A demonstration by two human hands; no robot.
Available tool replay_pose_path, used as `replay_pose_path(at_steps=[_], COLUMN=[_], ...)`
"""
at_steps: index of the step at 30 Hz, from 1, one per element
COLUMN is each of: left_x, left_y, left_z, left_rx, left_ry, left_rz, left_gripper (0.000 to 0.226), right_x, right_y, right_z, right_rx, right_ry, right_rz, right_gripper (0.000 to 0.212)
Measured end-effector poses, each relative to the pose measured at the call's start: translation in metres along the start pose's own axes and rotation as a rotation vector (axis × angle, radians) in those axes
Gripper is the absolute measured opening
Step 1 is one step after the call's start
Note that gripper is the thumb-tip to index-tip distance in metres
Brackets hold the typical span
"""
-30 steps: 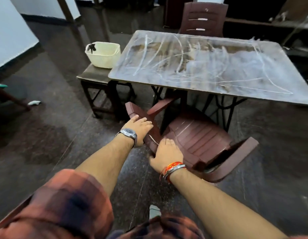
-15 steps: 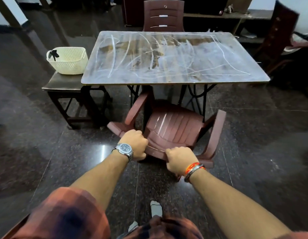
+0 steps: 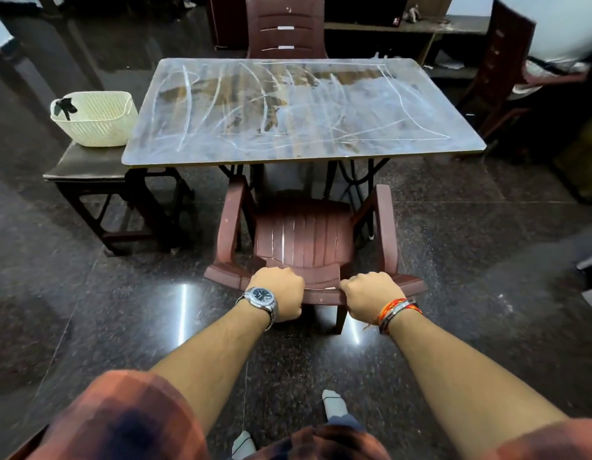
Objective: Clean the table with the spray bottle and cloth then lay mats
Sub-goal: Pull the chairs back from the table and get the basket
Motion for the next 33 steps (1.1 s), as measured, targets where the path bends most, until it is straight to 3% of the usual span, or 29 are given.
replay_pose_path(at_steps=[9, 19, 33], left_x=[0.04, 0.008, -0.015], left_y=[0.028, 0.035, 0.046], left_z=[-0.06, -0.085, -0.112], left_rx=[0.026, -0.012, 0.021], left_ry=[-0.015, 0.114, 0.095], left_rz=[-0.058, -0.072, -0.084], left_gripper=[0.027, 0.03, 0.028], right_x=[0.08, 0.086, 0.097], right_y=[-0.009, 0.008, 0.015], right_z=[-0.021, -0.057, -0.092], right_rx=[-0.008, 0.074, 0.067], right_ry=[-0.053, 0.075, 0.08], right_rz=[-0.048, -0.027, -0.019], right_gripper=[0.023, 0.022, 0.025])
Point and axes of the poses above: each hand's wrist, its own z-axis away from the middle knuckle, its own y-axis out of the back of the hand, x = y × z, the point moved 5 cm from there along -z, towards the middle knuckle, and after that the axes turned 3 degrees about -y, right-handed, at the moved point
